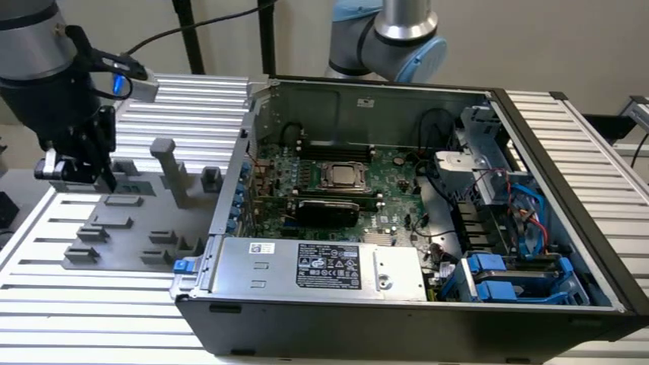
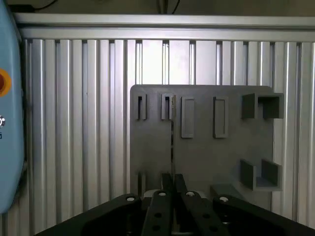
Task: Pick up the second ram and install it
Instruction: 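Pick up the second ram and move it above second insertion slot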
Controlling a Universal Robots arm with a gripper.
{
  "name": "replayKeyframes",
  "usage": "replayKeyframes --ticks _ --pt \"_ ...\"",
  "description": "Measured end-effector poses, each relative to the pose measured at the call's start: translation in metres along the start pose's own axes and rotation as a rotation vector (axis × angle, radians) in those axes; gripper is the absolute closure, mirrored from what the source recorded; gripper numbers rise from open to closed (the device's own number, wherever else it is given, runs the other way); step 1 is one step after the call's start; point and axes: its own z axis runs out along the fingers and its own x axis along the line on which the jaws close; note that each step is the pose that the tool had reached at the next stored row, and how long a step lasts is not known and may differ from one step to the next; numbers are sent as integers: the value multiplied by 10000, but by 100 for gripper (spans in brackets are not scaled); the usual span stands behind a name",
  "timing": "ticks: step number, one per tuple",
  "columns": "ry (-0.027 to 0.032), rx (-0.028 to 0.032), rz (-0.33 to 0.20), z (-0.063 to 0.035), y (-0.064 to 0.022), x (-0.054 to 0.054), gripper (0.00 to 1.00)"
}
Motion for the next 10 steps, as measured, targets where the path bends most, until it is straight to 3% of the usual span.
replayKeyframes --ticks 4,10 --pt "10 -1 0 -185 -82 -3 87" --pt "13 -1 0 -470 -327 -10 87"
